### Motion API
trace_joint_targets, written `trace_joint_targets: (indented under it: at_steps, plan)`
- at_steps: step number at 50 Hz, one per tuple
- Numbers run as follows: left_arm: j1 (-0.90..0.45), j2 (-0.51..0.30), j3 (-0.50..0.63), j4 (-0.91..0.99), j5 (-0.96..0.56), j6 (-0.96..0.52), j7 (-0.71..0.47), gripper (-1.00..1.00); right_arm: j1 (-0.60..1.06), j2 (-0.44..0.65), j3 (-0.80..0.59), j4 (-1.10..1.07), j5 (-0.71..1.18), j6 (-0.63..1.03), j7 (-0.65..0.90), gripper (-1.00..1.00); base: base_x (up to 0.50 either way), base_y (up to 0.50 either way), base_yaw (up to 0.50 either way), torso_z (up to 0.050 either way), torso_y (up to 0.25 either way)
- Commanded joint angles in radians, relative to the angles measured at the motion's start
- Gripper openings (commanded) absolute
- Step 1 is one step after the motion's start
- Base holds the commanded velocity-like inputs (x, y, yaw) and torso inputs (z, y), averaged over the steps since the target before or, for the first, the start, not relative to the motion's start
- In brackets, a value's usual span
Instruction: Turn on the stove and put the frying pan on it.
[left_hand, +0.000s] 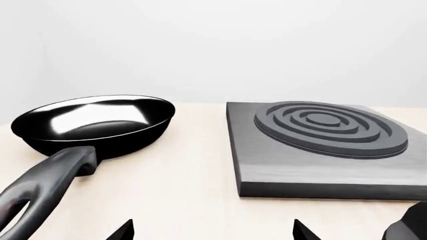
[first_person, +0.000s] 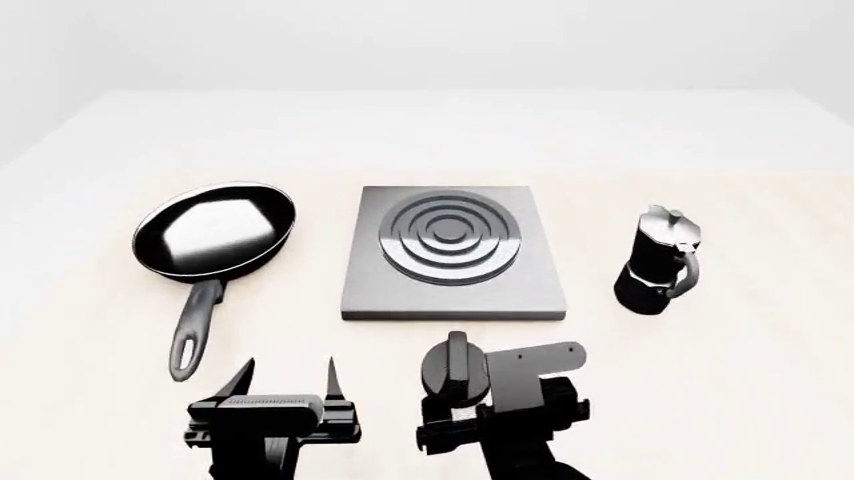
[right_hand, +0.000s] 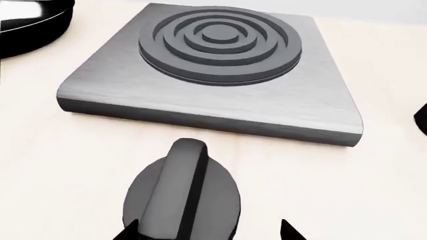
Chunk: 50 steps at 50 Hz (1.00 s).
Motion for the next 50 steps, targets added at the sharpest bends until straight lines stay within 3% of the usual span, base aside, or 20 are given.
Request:
trace_joint_targets:
  at_steps: [1,28,50]
  plan:
    - [-0.002,-0.004,0.005,0.000,-0.005,-0.001,-0.005,1.00,0.005,0.006,0.000,0.014,0.002,0.026,0.028,1.00,0.00,0.00,0.00,0.000,0.000]
    - [-0.002,-0.013,0.017,0.002,-0.013,0.003,-0.017,1.00,-0.025,0.051,0.082,-0.041,-0.040,0.038,0.174,1.00,0.00,0.00,0.00,0.000,0.000]
    - [-0.001,-0.022,0.026,0.010,-0.022,0.002,-0.026,1.00,-0.091,0.072,0.147,0.094,-0.195,-0.277,0.322,1.00,0.00,0.00,0.00,0.000,0.000]
